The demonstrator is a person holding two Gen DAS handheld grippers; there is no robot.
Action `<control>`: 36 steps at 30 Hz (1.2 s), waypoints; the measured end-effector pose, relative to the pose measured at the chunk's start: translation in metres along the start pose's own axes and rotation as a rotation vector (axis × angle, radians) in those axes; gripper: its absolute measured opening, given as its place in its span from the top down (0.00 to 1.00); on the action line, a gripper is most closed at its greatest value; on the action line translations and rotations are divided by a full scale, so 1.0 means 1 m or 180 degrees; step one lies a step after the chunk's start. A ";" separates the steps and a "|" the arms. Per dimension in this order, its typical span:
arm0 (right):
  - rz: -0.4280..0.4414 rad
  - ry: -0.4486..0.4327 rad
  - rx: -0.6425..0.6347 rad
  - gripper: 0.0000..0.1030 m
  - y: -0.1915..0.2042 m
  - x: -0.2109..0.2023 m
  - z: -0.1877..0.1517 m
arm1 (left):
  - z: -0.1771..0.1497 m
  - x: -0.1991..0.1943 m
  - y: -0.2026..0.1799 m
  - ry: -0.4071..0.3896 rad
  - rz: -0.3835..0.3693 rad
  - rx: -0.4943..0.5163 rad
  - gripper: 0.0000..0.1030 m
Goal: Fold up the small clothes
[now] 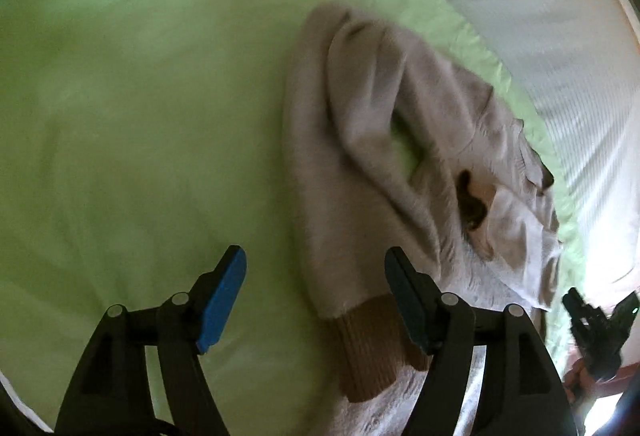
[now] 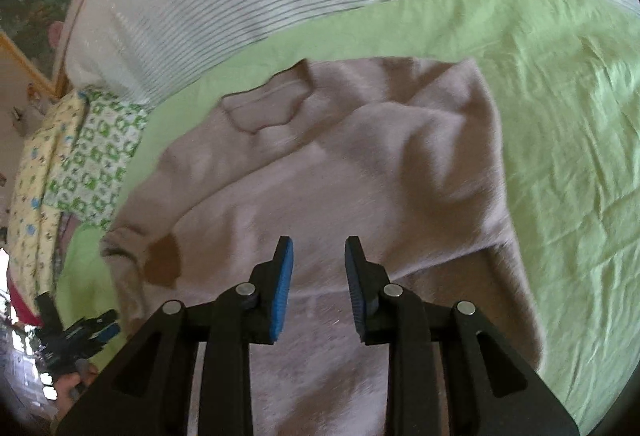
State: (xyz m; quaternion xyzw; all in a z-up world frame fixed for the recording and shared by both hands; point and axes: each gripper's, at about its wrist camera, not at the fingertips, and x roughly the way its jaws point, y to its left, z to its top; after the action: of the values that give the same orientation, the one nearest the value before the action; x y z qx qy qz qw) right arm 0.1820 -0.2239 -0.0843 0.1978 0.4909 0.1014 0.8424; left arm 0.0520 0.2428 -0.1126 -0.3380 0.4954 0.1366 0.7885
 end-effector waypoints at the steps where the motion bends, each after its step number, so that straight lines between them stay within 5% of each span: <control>1: 0.0016 0.0026 -0.0015 0.72 0.004 0.000 -0.004 | 0.000 0.007 0.002 0.0092 -0.0061 -0.0051 0.30; 5: 0.0040 0.0090 -0.0020 0.72 0.016 0.004 -0.011 | 0.001 0.018 -0.007 0.0068 -0.0135 0.0052 0.35; 6: 0.0044 0.0108 0.0004 0.72 0.019 0.005 -0.013 | 0.002 0.020 -0.010 0.0059 -0.0200 0.0085 0.55; 7: 0.0044 0.0120 0.0022 0.72 0.020 0.004 -0.016 | 0.004 0.022 -0.013 0.0089 -0.0321 0.0119 0.92; 8: 0.0045 0.0134 0.0041 0.72 0.021 0.003 -0.018 | 0.005 0.023 -0.018 0.0119 -0.0355 0.0164 0.98; 11: 0.0027 0.0105 0.0055 0.72 0.020 -0.002 -0.022 | 0.006 0.003 -0.036 -0.0080 -0.0339 0.0363 0.97; 15: 0.0025 0.0018 0.0141 0.72 0.013 -0.014 -0.026 | 0.012 -0.041 -0.078 -0.0356 -0.0641 0.0651 0.98; 20: 0.0035 -0.0055 0.0279 0.72 0.002 -0.025 -0.029 | 0.018 -0.071 -0.178 -0.0494 -0.1194 0.1174 0.98; 24: 0.0020 -0.0101 0.0345 0.72 -0.003 -0.033 -0.030 | 0.008 -0.054 -0.278 -0.0313 -0.1560 0.1602 0.97; 28: -0.0049 -0.0145 0.0429 0.72 -0.011 -0.038 -0.030 | -0.025 -0.008 -0.356 0.0164 -0.1618 0.2061 0.62; 32: -0.0131 -0.0120 0.0554 0.72 -0.027 -0.040 -0.033 | -0.048 0.023 -0.355 0.0388 -0.1446 0.2276 0.61; 36: -0.0186 -0.0071 0.0627 0.72 -0.040 -0.035 -0.035 | -0.039 0.033 -0.284 0.0401 -0.1124 0.2192 0.61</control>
State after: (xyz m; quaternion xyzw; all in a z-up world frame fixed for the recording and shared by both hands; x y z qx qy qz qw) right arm 0.1327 -0.2645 -0.0893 0.2664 0.4947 0.0259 0.8268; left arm 0.1967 0.0046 -0.0397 -0.1414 0.4939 -0.1966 0.8351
